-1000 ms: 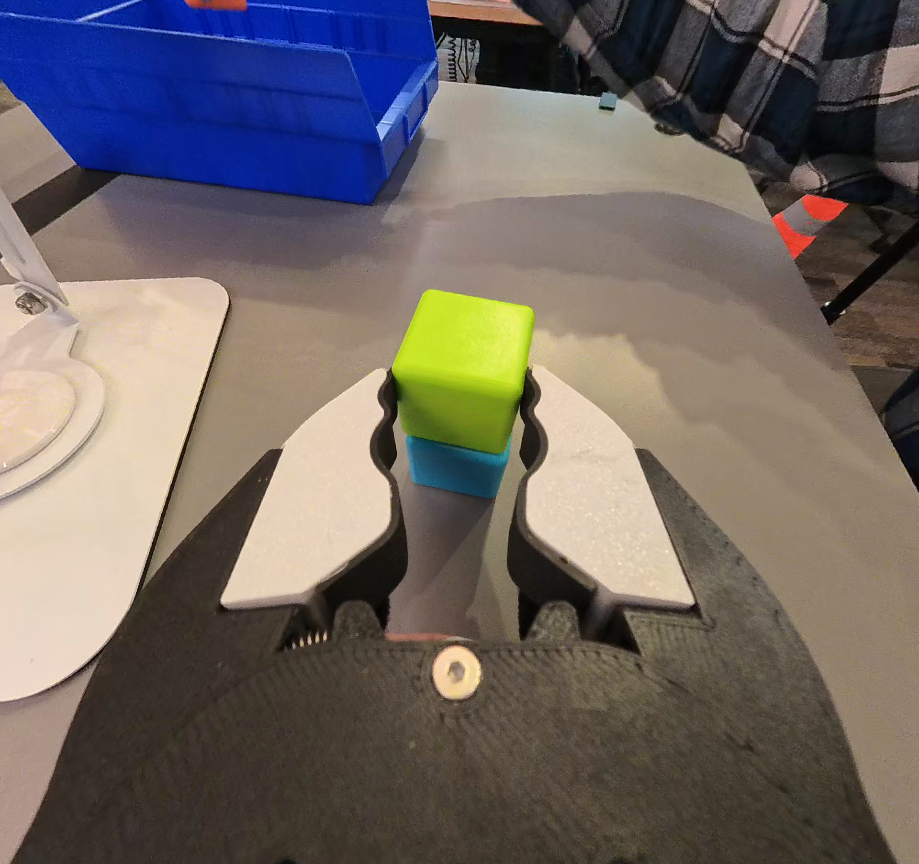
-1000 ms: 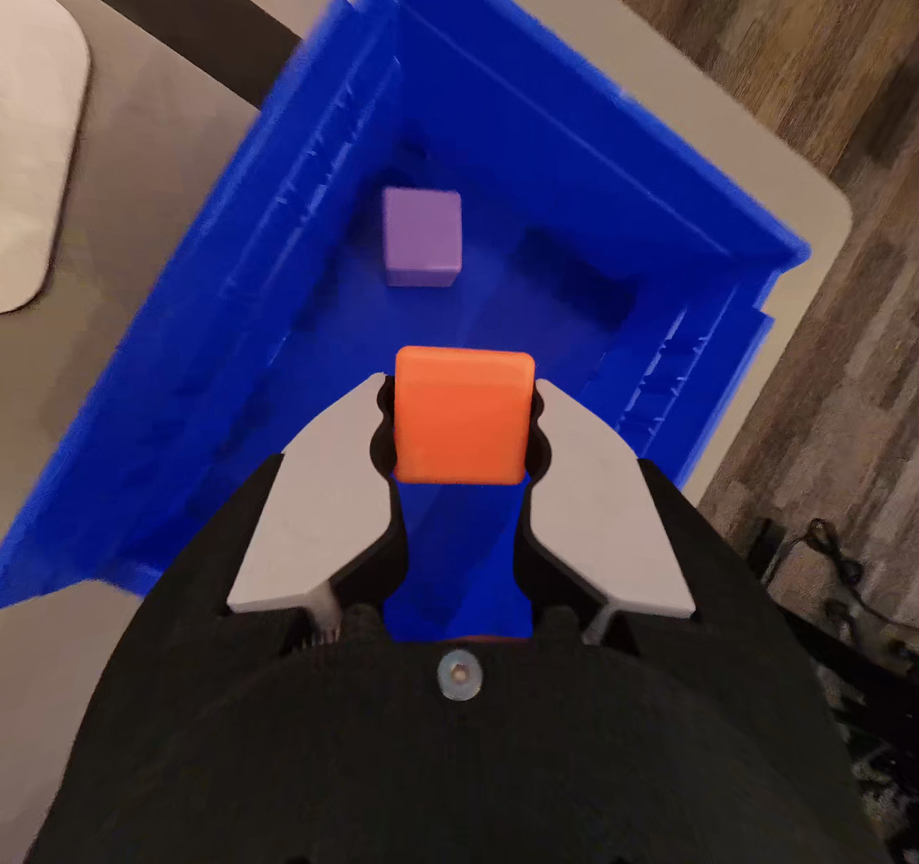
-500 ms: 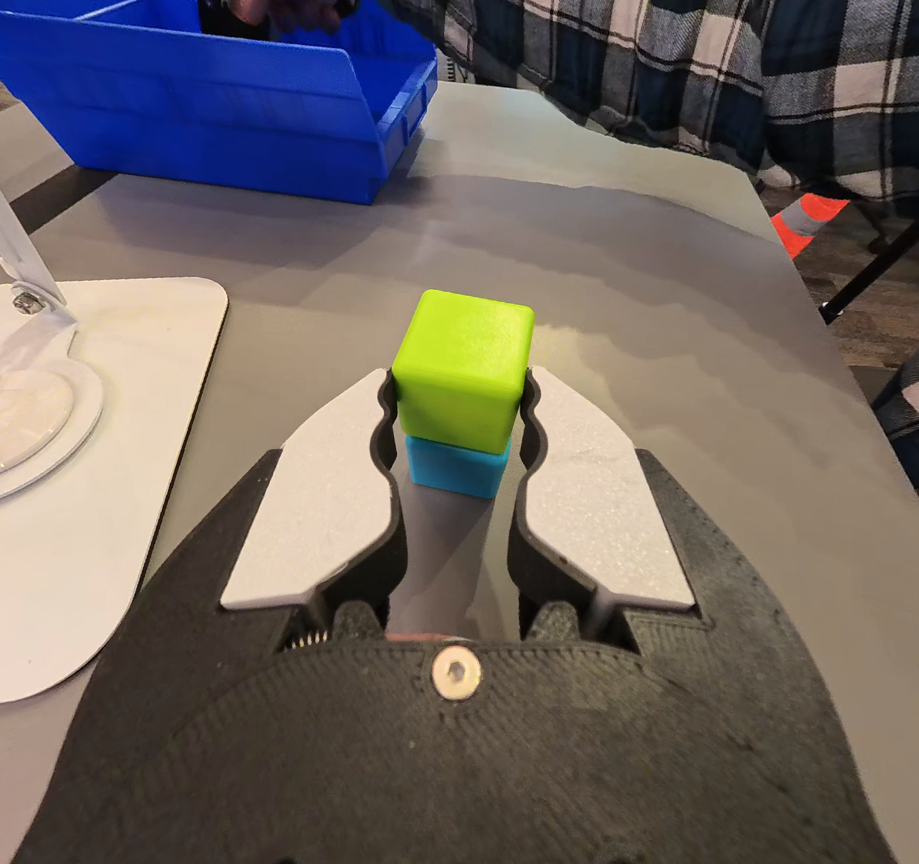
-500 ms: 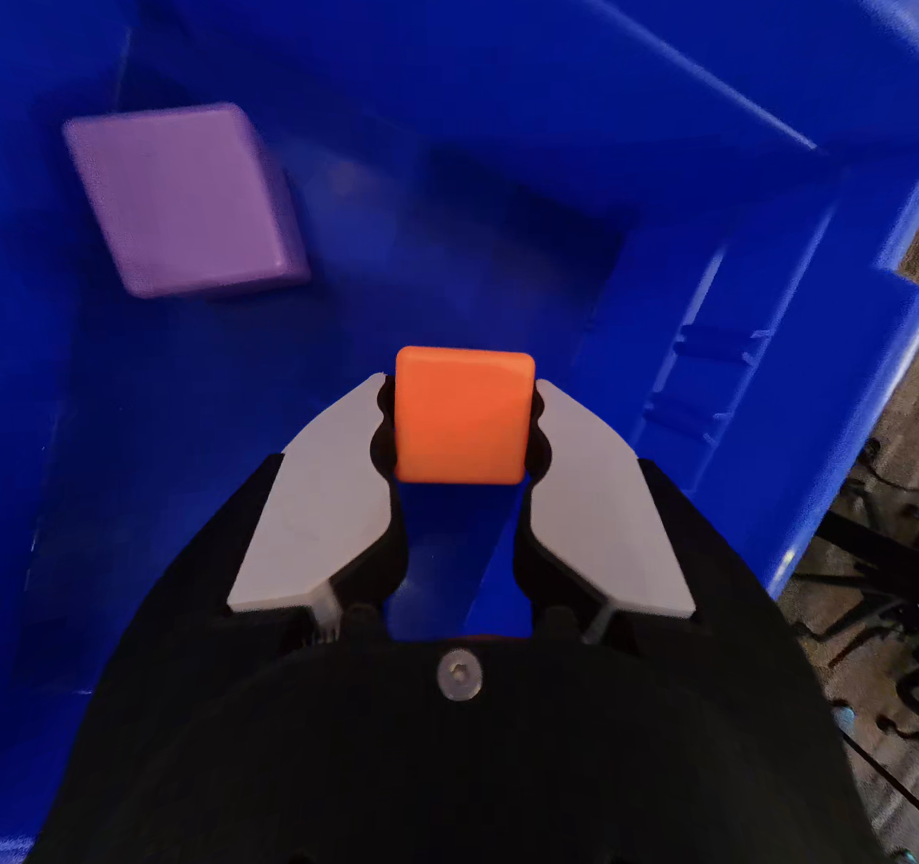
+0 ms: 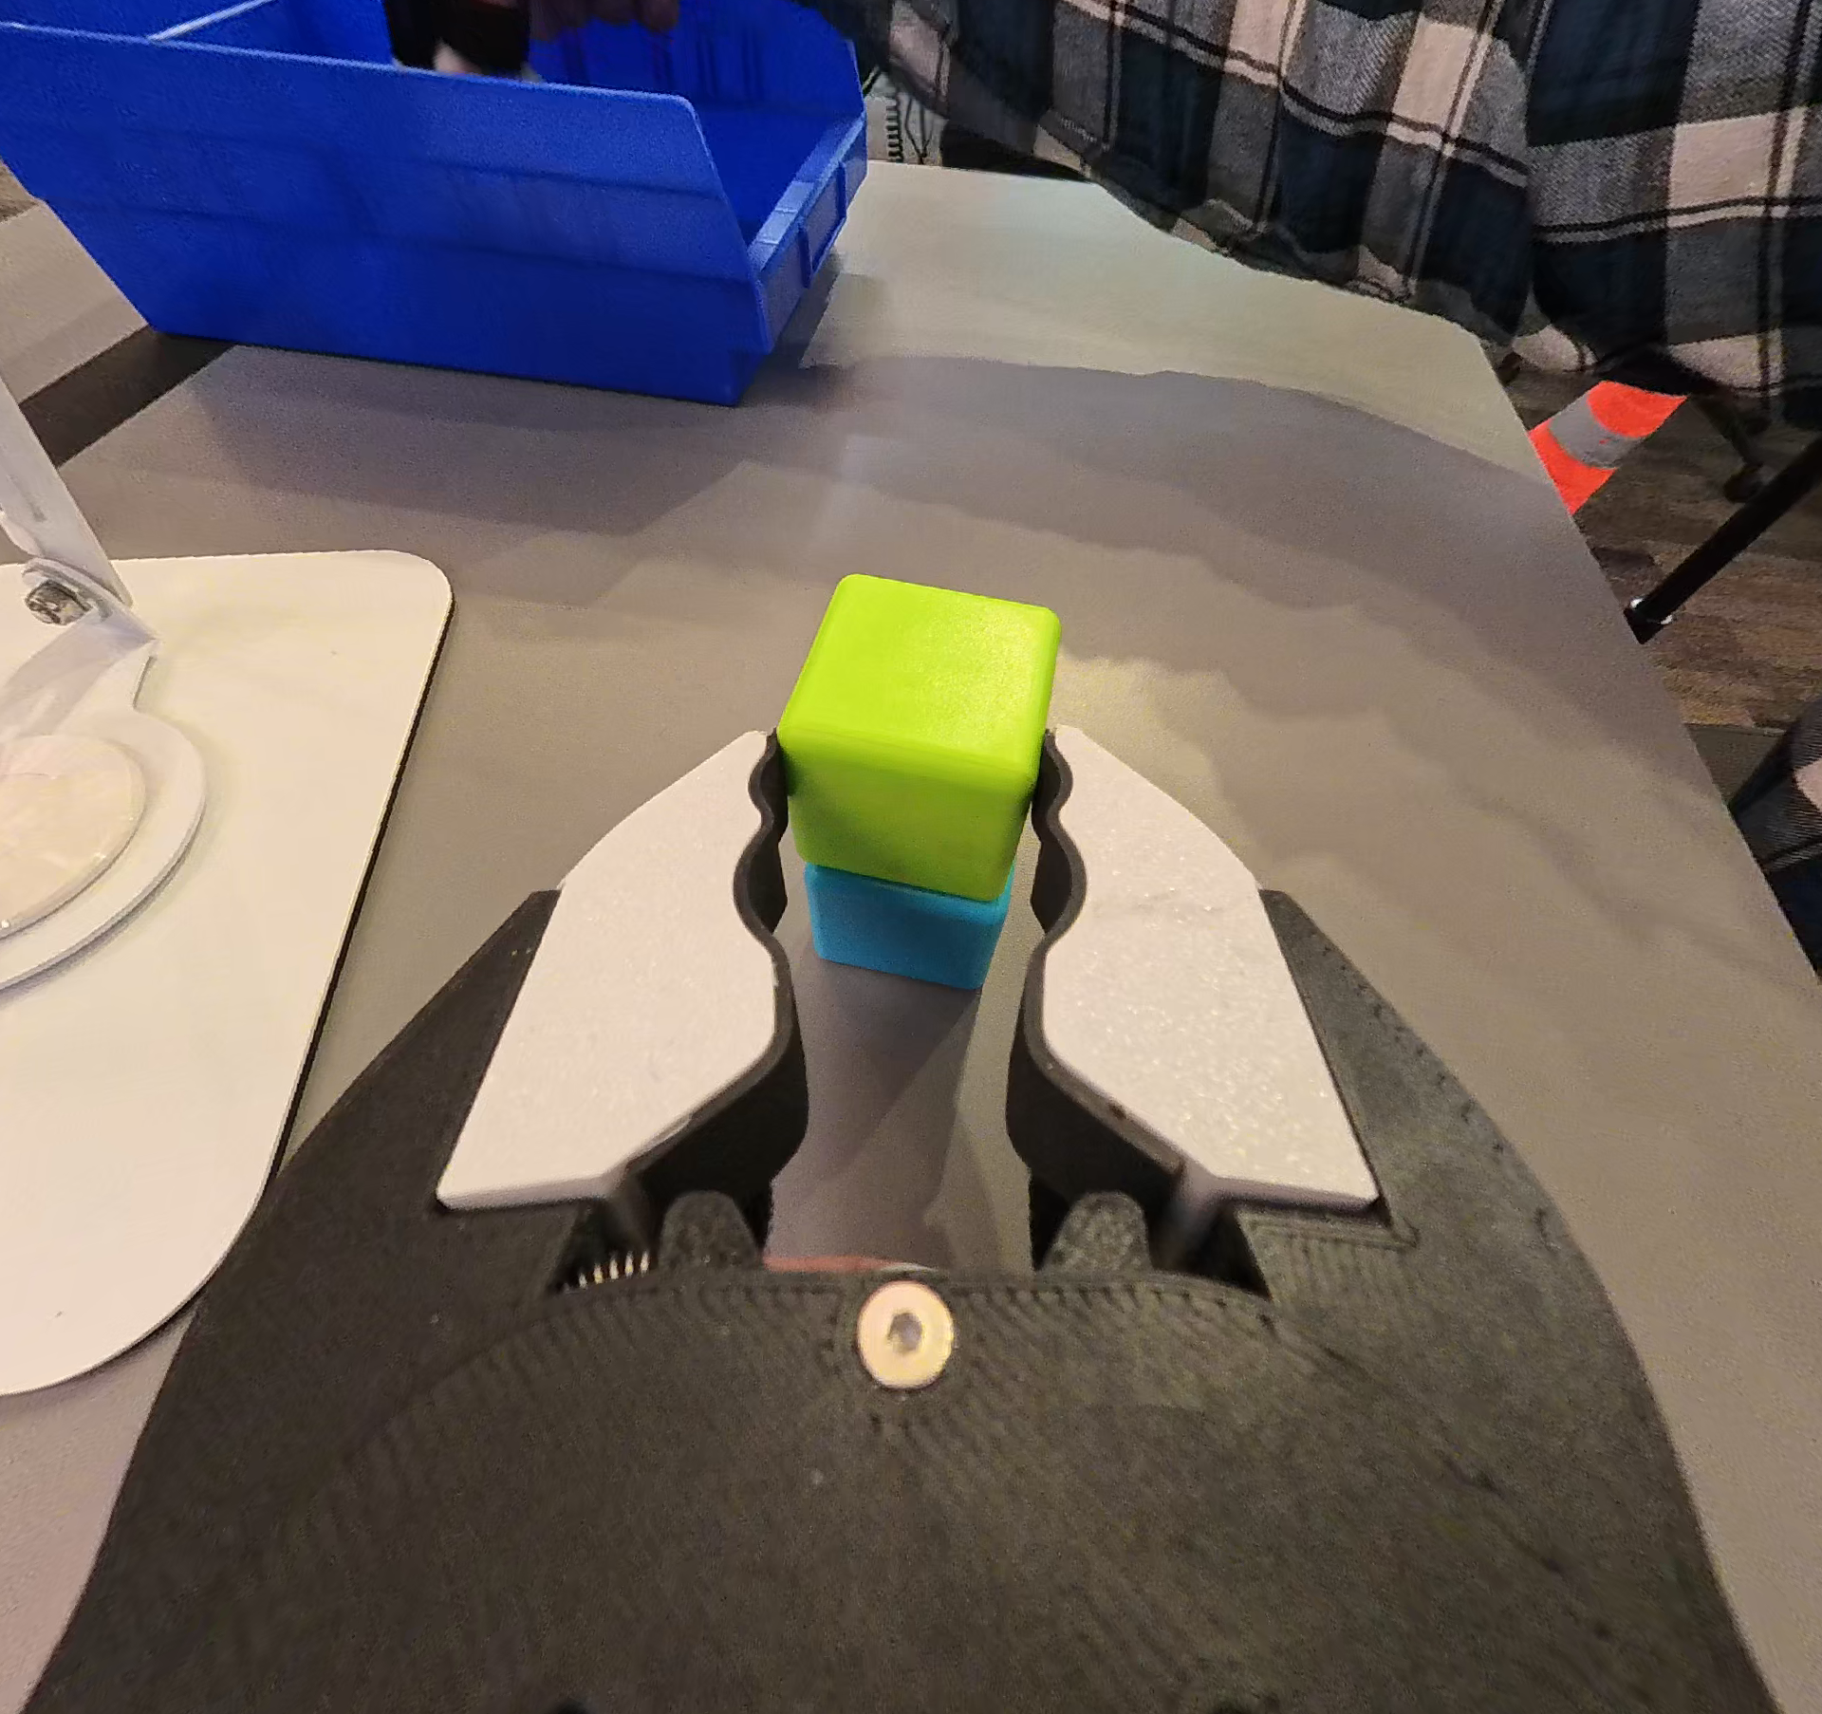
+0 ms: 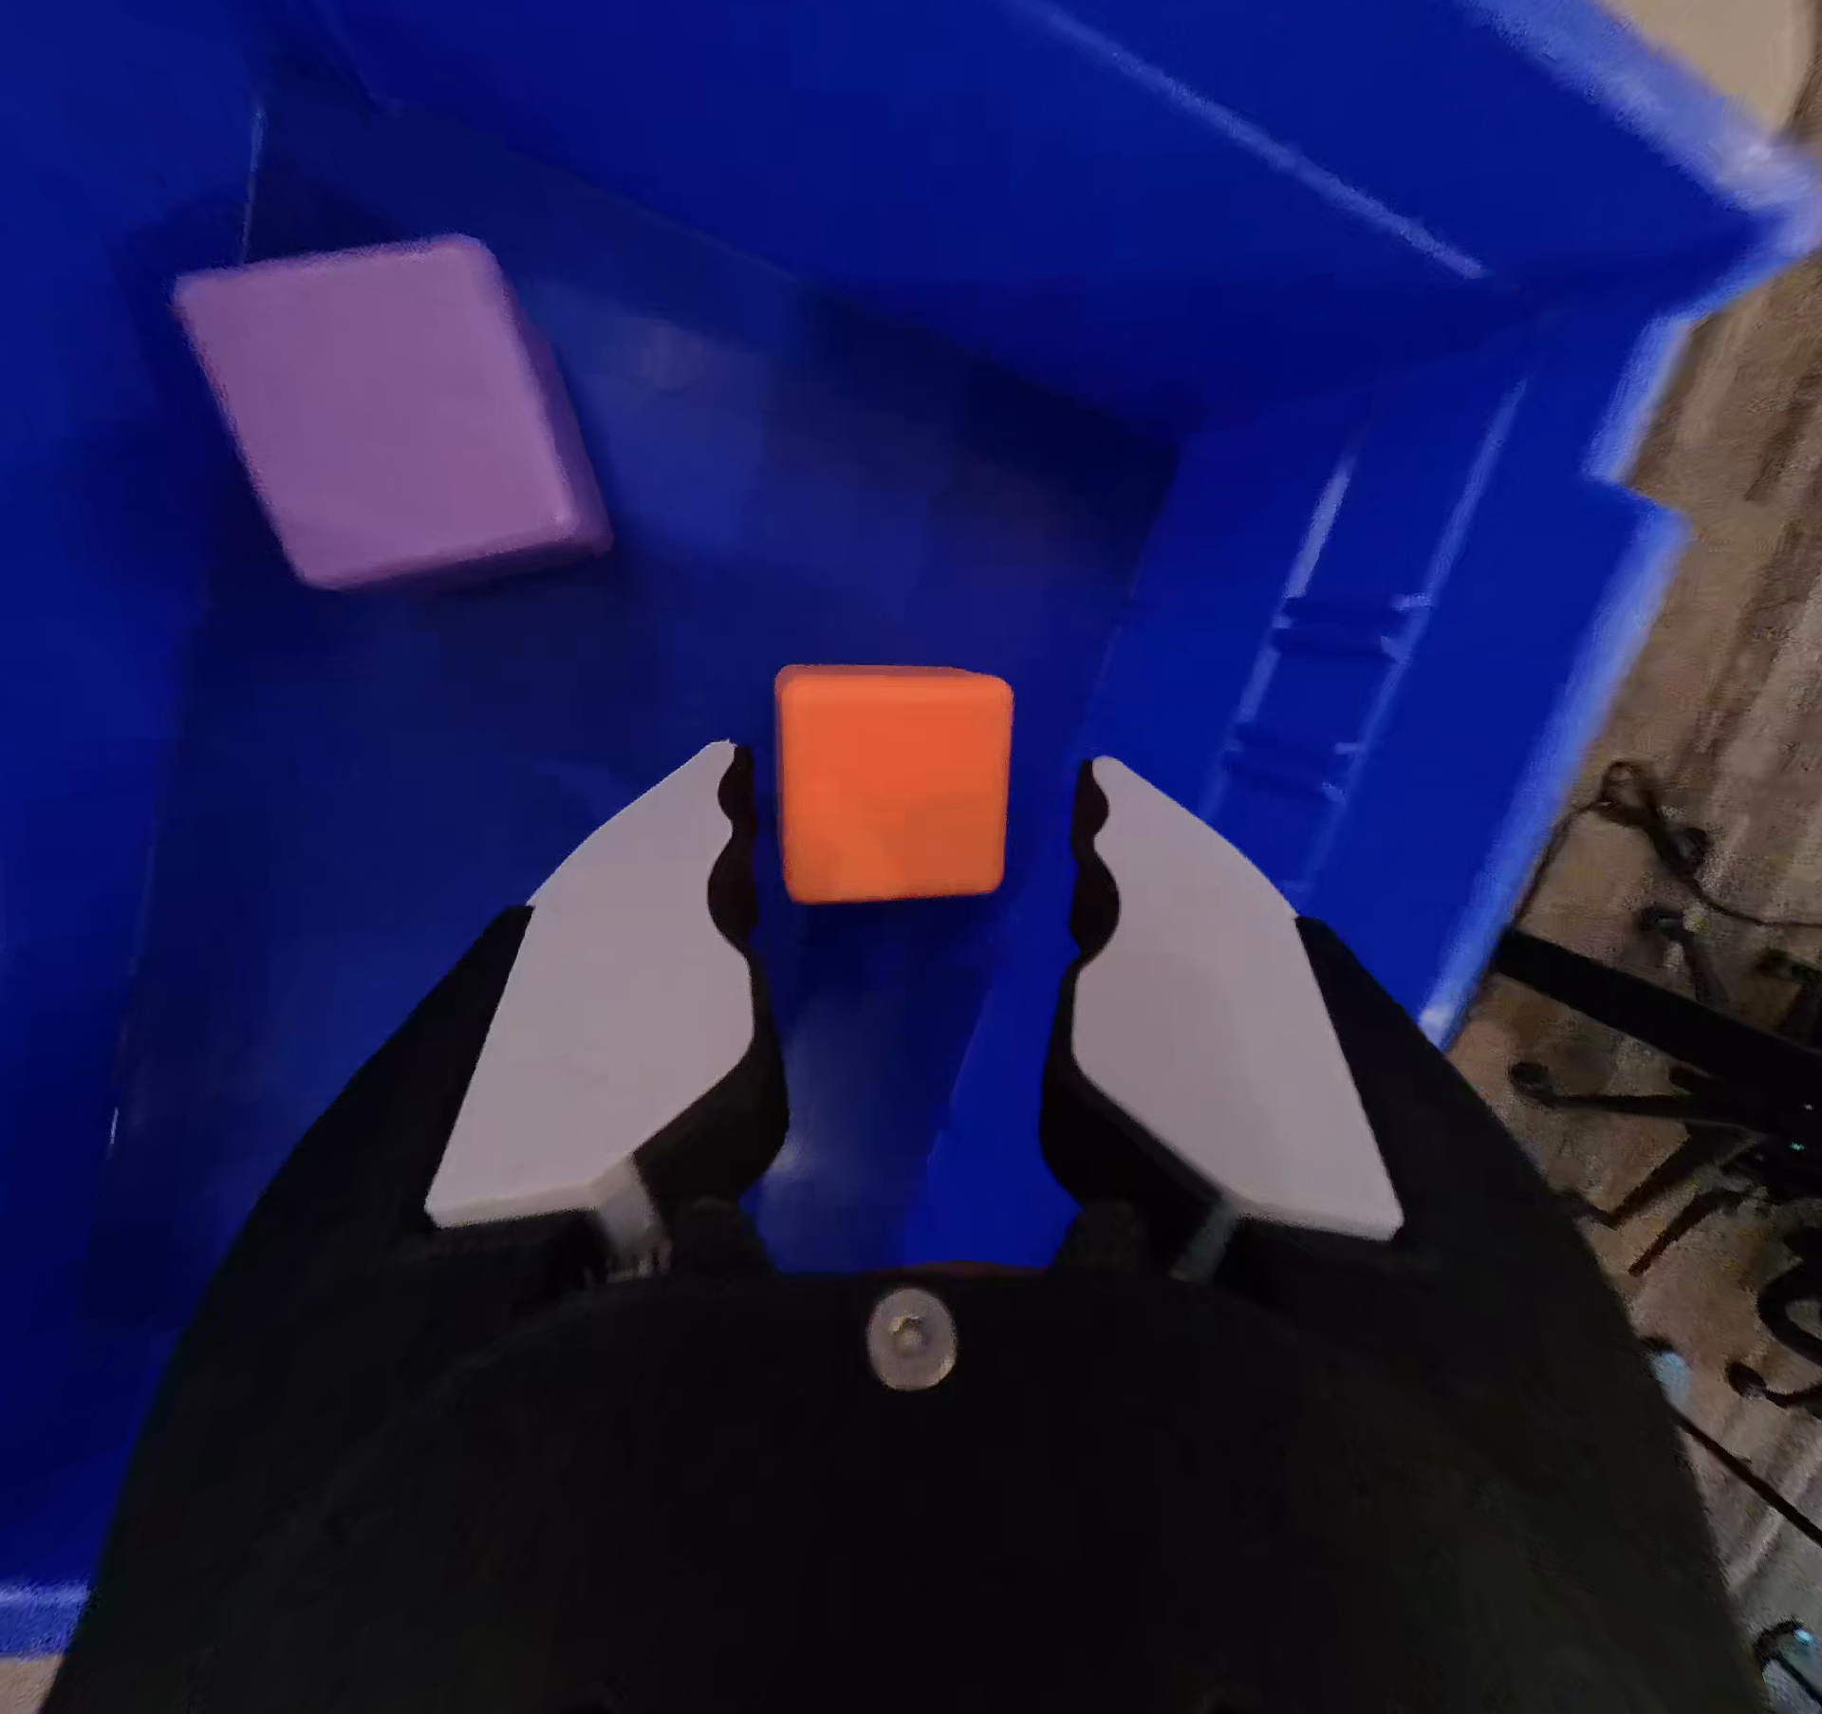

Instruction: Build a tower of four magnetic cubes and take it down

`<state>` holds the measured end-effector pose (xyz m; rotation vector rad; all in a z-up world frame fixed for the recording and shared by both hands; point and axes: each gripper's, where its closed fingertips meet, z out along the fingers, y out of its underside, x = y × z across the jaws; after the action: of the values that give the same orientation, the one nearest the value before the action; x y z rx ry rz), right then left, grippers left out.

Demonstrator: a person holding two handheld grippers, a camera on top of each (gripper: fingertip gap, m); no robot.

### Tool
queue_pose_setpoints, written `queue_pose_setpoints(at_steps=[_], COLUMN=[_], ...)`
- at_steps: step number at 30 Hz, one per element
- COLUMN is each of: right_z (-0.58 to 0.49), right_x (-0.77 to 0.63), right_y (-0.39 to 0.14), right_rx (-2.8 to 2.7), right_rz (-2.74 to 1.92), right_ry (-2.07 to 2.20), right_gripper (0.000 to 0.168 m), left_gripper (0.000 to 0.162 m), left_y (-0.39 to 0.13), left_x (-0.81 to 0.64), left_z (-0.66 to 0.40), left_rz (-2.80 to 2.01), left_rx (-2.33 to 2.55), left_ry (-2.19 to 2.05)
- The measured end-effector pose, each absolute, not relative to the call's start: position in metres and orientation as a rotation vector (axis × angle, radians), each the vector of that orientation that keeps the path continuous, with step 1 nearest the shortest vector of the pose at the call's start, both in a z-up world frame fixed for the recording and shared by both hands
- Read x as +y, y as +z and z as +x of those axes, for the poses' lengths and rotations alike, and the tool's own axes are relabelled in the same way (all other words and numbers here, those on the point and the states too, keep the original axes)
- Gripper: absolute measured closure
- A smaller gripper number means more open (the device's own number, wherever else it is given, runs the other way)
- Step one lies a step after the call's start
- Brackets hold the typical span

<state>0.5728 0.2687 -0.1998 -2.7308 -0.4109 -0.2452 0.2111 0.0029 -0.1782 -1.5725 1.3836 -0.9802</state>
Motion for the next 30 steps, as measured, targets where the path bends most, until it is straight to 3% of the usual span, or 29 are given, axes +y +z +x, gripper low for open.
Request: queue_pose_setpoints(at_steps=[7,13,15,19,25,30], right_z=[0.533,0.475,0.457,0.442,0.427,0.381], right_x=[0.228,0.176,0.165,0.153,0.145,0.122], right_y=[-0.106,-0.062,-0.05,-0.034,-0.038,-0.049], right_rx=[-0.562,-0.732,-0.762,-0.804,-0.872,-1.076], right_rz=[-2.394,-2.201,-2.144,-2.088,-2.088,-2.067], right_ry=[-0.306,-0.266,-0.195,-0.206,-0.18,-0.03], right_gripper=[0.108,0.113,0.115,0.117,0.118,0.117], left_gripper=[0.114,0.114,0.105,0.096,0.093,0.114], left_y=[-0.178,-0.178,-0.176,-0.177,-0.222,-0.223], left_x=[0.003,0.004,0.008,0.011,0.003,0.002], left_z=[0.212,0.212,0.209,0.197,0.198,0.208], left_rz=[-1.574,-1.578,-1.58,-1.615,-1.765,-1.768], left_rx=[1.378,1.368,1.346,1.387,1.573,1.594], left_ry=[-0.975,-0.978,-0.943,-0.862,-0.732,-0.741])
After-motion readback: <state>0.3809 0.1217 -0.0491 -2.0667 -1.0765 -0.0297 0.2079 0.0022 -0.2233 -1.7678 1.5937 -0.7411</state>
